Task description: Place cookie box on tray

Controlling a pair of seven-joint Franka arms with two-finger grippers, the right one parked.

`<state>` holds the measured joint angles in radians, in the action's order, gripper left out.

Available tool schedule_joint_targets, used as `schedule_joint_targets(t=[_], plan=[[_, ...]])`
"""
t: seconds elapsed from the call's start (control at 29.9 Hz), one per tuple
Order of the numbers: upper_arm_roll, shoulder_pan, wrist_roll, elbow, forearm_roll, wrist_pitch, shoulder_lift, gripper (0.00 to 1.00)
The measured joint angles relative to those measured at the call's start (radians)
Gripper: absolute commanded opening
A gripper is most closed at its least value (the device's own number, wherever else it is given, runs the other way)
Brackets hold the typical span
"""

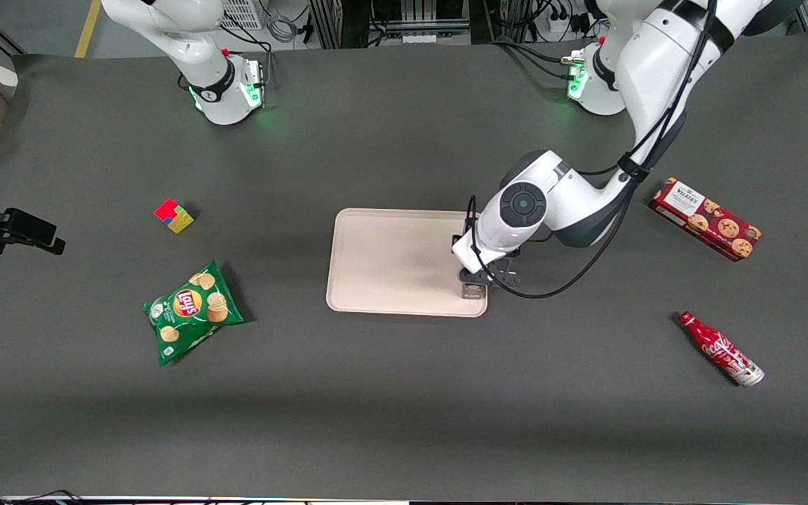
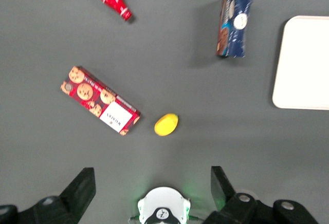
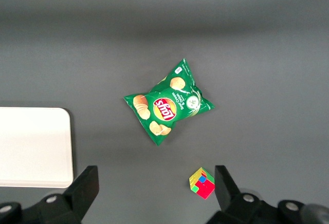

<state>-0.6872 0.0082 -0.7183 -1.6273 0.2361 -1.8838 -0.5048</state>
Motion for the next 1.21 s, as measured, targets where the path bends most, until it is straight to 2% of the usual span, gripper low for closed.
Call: schedule_joint_targets(t=[0.2, 0.33, 0.5, 0.7, 0.8, 0.9, 1.21], plan=[[0.014, 0.001, -0.002, 0.184, -0.114, 0.322, 0.151, 1.00], [0.077, 0.002, 0.012, 0.299, -0.156, 0.523, 0.257, 1.00], [0.213, 0.003, 0.092, 0.372, -0.180, 0.660, 0.371, 1.00], [0.436, 0.005, 0.372, 0.375, -0.213, 0.788, 0.492, 1.00], [0.532, 0.008, 0.501, 0.336, -0.216, 0.799, 0.551, 1.00], [0.595, 0.011, 0.581, 0.237, -0.216, 0.759, 0.626, 1.00], [0.620, 0.009, 0.611, -0.218, -0.218, 0.485, 0.879, 1.00]])
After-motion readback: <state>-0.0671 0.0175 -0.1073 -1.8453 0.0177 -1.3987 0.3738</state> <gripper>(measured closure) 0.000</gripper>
